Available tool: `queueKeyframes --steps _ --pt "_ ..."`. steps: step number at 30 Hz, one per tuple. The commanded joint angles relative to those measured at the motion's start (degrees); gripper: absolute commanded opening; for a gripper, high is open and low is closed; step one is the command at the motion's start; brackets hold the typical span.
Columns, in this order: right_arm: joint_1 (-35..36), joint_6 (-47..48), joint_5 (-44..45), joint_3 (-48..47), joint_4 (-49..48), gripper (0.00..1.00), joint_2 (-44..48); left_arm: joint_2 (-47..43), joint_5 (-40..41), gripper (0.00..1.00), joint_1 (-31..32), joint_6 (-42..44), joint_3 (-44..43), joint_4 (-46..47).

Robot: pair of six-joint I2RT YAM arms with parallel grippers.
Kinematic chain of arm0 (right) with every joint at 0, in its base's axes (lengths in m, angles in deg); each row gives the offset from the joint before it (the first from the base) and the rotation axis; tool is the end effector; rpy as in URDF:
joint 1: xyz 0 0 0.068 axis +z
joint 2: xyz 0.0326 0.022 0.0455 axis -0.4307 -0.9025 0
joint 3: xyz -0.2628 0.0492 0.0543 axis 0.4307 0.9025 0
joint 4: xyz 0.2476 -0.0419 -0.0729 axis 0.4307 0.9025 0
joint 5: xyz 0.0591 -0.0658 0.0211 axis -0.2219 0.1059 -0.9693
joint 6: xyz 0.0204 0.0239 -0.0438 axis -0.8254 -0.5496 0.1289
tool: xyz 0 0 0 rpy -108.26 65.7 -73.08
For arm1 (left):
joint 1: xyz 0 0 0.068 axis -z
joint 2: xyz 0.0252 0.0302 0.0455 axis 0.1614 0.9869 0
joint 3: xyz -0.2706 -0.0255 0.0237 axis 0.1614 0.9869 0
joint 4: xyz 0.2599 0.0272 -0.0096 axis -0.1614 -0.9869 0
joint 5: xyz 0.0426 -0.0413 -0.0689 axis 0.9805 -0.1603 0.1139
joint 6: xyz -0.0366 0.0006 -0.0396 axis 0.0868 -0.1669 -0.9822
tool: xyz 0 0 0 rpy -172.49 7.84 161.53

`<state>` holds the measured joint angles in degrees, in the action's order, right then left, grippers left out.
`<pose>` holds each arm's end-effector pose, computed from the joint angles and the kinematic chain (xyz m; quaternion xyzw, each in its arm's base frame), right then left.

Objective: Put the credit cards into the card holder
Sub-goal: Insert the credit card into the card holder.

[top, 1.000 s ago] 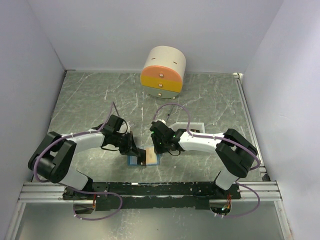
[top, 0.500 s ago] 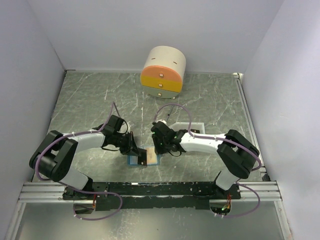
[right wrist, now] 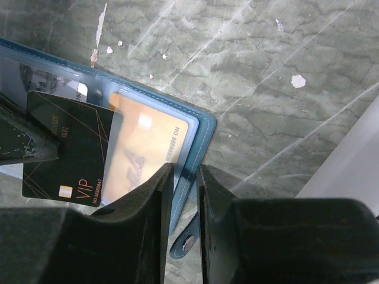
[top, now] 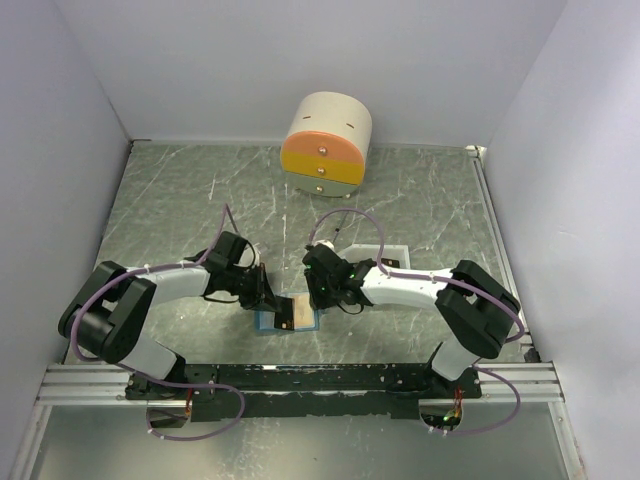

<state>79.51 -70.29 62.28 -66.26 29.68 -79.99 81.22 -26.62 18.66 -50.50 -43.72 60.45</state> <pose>0.1809 0.2449 0.1568 -0.1499 0.9481 0.1716 0.2217 0.2096 -0.1345 0.1262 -0.0305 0.9243 -0.3790 0.0331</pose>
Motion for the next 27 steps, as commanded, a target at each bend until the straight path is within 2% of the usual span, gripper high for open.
queueKeyframes --steps 1,7,27 --pt "0.52 -0.67 0.32 1.22 0.56 0.22 0.73 0.76 5.32 0.07 -0.01 0.27 1.61 2.54" --pt "0.52 -1.01 0.14 1.5 0.36 0.22 0.73 1.63 5.69 0.07 0.0 -0.09 2.42 4.57" --pt "0.67 -1.18 0.43 1.53 0.47 0.21 0.74 -0.83 10.14 0.07 -0.06 -0.95 3.07 3.24"
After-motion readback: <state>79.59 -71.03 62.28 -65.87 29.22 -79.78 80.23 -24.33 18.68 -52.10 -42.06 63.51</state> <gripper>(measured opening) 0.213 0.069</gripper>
